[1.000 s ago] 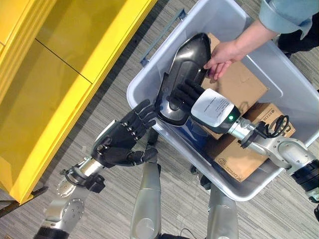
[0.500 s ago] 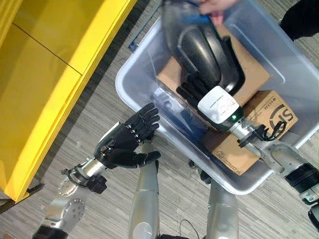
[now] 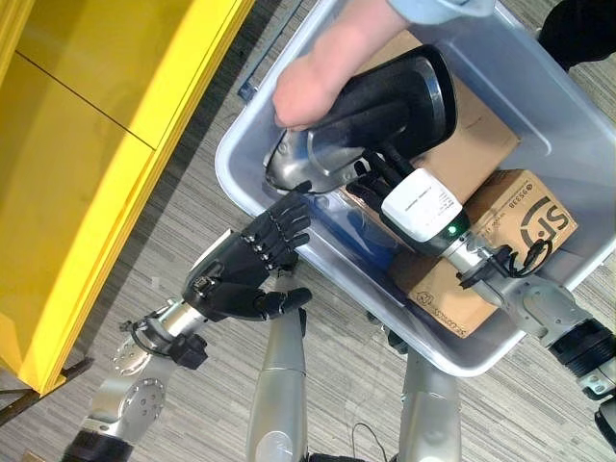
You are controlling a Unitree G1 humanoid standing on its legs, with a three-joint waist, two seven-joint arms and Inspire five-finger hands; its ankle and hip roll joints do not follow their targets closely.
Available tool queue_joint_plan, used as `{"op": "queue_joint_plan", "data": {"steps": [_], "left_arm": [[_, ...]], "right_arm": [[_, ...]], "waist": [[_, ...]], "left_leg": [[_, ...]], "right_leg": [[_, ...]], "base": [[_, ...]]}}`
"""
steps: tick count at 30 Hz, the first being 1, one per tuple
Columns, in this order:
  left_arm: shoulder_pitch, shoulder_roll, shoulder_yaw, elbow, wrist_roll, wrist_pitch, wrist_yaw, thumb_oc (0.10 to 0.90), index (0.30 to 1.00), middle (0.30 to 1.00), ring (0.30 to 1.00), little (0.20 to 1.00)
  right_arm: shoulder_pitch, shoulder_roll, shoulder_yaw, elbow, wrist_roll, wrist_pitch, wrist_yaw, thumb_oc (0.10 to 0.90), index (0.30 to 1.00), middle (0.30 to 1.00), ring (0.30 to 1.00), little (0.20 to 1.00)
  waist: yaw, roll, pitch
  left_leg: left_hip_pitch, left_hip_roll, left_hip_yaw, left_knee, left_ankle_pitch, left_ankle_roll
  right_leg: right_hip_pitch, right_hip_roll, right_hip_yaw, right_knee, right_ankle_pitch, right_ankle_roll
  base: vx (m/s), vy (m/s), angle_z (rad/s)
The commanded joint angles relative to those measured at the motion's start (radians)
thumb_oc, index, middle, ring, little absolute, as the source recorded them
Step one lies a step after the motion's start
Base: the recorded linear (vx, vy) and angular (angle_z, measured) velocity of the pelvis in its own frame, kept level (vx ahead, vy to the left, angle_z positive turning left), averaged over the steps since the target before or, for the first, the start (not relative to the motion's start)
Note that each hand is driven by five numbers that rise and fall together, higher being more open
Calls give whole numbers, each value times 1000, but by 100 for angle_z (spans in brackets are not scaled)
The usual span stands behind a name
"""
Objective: Move parts from the plastic box to the shelf.
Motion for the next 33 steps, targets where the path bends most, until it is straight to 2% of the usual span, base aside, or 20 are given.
{"op": "queue_joint_plan", "data": {"steps": [1, 6, 7, 10, 16, 19, 21, 24, 27, 28, 31, 33], "left_arm": [[10, -29, -15, -128, -12, -48, -42, 900, 1000, 1000, 1000, 1000], [3, -40, -26, -138, -15, -43, -32, 900, 1000, 1000, 1000, 1000], [2, -47, -29, -147, -12, -37, -27, 900, 1000, 1000, 1000, 1000], [6, -58, -32, -168, -14, -26, -13, 900, 1000, 1000, 1000, 1000], [12, -98, -40, -195, -7, -19, -2, 900, 1000, 1000, 1000, 1000], [23, -115, -48, -203, -8, -24, 5, 900, 1000, 1000, 1000, 1000], [24, -120, -52, -206, -5, -27, 8, 900, 1000, 1000, 1000, 1000], [32, -124, -53, -212, -10, -38, 19, 900, 1000, 1000, 1000, 1000], [34, -126, -60, -219, -9, -49, 33, 900, 1000, 1000, 1000, 1000], [34, -127, -61, -220, -11, -51, 37, 900, 1000, 1000, 1000, 1000], [34, -124, -62, -220, -13, -52, 41, 900, 1000, 1000, 1000, 1000], [35, -121, -69, -221, 1, -53, 44, 900, 1000, 1000, 1000, 1000]], "right_arm": [[-88, -43, -89, -32, 100, 111, -81, 900, 1000, 1000, 1000, 1000], [-51, -22, -145, -40, 198, 145, -131, 900, 1000, 1000, 1000, 1000], [-28, -5, -181, -57, 289, 139, -162, 900, 1000, 1000, 1000, 1000], [14, 26, -252, -94, 398, 117, -203, 900, 1000, 1000, 1000, 1000], [107, 98, -380, -198, 512, 77, -222, 900, 1000, 1000, 1000, 1000], [166, 128, -418, -262, 522, 82, -216, 900, 1000, 1000, 1000, 1000], [186, 135, -429, -284, 552, 77, -228, 900, 1000, 1000, 1000, 1000], [237, 144, -463, -343, 528, 70, -192, 900, 1000, 1000, 1000, 1000], [255, 129, -458, -389, 491, 61, -117, 900, 1000, 1000, 1000, 1000], [250, 118, -440, -401, 491, 82, -71, 900, 1000, 1000, 1000, 1000], [248, 104, -422, -391, 512, 99, -63, 900, 1000, 1000, 1000, 1000], [249, 101, -414, -372, 556, 115, -95, 900, 1000, 1000, 1000, 1000]], "waist": [[-5, 64, -16], [-22, 73, -16], [-32, 77, -16], [-47, 87, -16], [-80, 109, -16], [-101, 118, -16], [-111, 119, -16], [-137, 117, -16], [-151, 117, -16], [-154, 120, -16], [-155, 121, -16], [-155, 118, -16]], "left_leg": [[21, 8, 114, -97, 1, 62], [33, 10, 124, -104, -2, 61], [43, 12, 132, -112, -3, 59], [63, 12, 143, -122, -5, 57], [116, 9, 174, -136, -20, 54], [146, 8, 189, -139, -29, 53], [159, 10, 198, -144, -33, 53], [194, 11, 213, -146, -42, 49], [226, 10, 227, -150, -51, 47], [235, 9, 233, -148, -54, 49], [238, 9, 238, -145, -56, 50], [236, 11, 242, -147, -54, 51]], "right_leg": [[51, 74, 101, -36, -16, 50], [57, 77, 115, -58, -10, 53], [64, 78, 122, -74, -7, 55], [74, 79, 136, -88, -4, 58], [101, 74, 167, -115, -1, 66], [118, 68, 185, -130, 3, 66], [125, 67, 193, -138, 6, 67], [150, 60, 208, -162, 15, 73], [177, 52, 216, -187, 22, 77], [184, 49, 221, -190, 23, 76], [187, 45, 222, -196, 26, 75], [191, 44, 218, -205, 31, 76]], "base": [[-1, 63, -6], [-5, 61, -7], [-8, 79, -7], [0, 87, -7], [2, 103, -11], [11, 109, -14], [3, 76, -14], [2, 81, -9], [4, 105, -19], [8, 81, -23], [1, 27, -7], [0, 0, 0]]}}
